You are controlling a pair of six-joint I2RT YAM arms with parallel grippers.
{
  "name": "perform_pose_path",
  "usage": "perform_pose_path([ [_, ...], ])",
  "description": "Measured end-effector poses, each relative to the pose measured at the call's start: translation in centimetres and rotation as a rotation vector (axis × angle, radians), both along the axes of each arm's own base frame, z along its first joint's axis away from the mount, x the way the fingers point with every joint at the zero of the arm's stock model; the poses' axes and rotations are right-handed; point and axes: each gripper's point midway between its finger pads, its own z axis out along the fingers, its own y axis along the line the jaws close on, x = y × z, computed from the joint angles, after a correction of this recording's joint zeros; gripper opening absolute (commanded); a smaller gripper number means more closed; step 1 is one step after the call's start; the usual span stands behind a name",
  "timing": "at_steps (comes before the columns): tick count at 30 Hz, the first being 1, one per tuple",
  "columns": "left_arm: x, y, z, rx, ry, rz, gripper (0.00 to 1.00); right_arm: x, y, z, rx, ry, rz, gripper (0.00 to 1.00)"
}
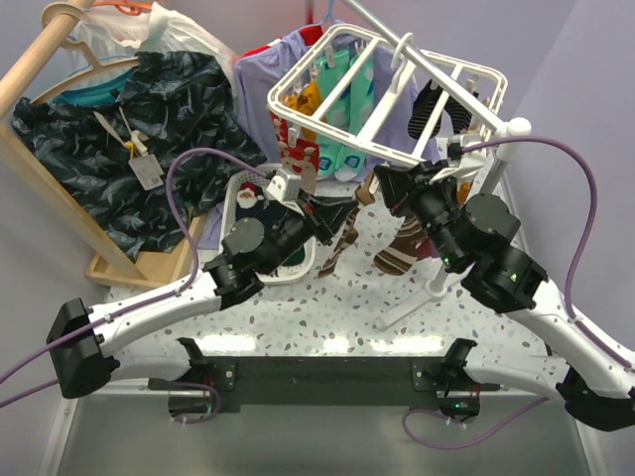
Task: Clip the socks to the hanger
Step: Clamp the sock onto the hanger.
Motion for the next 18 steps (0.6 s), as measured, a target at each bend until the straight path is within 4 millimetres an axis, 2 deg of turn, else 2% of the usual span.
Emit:
perform_pose_path([
  [5, -0.1, -0.3, 0.8, -0.019, -0.012, -0.004, 0.00, 0.1, 0.2, -0.2, 0.007, 0.003, 0.001, 0.06],
  [18, -0.2, -1.1, 0.9, -0.019, -0.009, -0.011, 0.00, 0.1, 0.2, 0.0, 0.023, 0.000, 0.002, 0.06],
])
